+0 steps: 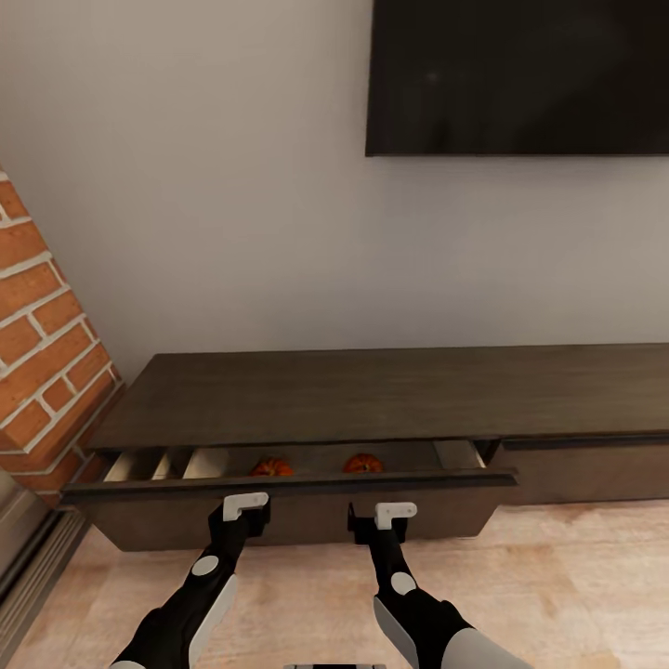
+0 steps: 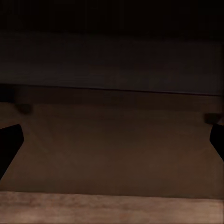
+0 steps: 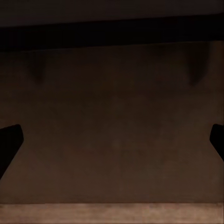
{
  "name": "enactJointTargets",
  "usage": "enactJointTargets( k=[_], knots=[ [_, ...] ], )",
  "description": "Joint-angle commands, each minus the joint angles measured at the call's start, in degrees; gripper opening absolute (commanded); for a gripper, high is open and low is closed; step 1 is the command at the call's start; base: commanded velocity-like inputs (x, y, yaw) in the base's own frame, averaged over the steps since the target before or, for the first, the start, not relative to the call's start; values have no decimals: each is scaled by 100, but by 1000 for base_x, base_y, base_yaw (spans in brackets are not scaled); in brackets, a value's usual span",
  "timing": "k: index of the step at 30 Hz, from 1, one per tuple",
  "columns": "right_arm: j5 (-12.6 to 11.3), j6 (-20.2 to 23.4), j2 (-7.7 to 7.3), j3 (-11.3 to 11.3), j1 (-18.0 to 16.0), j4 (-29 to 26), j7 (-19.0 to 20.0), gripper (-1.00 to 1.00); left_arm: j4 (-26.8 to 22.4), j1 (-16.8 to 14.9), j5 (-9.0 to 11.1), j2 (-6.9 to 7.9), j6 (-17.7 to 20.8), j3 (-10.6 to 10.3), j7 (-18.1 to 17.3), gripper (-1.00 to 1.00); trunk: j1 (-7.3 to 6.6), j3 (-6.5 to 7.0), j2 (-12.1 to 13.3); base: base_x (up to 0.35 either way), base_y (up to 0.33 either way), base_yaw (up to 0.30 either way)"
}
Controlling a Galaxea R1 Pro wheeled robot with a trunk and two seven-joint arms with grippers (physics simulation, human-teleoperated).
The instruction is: Place each of the two pumpkins and all three candles from the living room inside a cabinet in the living room (use any cabinet), then make sure every cabinet is closed, and position the cauldron so it is next to a table in the living room.
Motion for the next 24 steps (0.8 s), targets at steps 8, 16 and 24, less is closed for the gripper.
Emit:
enactJointTargets(
  k=[8,16,24],
  knots=[
    [0,0,0,0,0,0,0,100,-2,-1,-4,1,-5,-1,-5,100,0,0,0,242,0,0],
    [0,0,0,0,0,0,1,100,-2,-1,-4,-3,-9,-1,-5,100,0,0,0,187,0,0],
    [0,-1,0,0,0,0,3,100,-2,-1,-4,-2,-14,-1,-5,100,0,0,0,29,0,0]
  ],
)
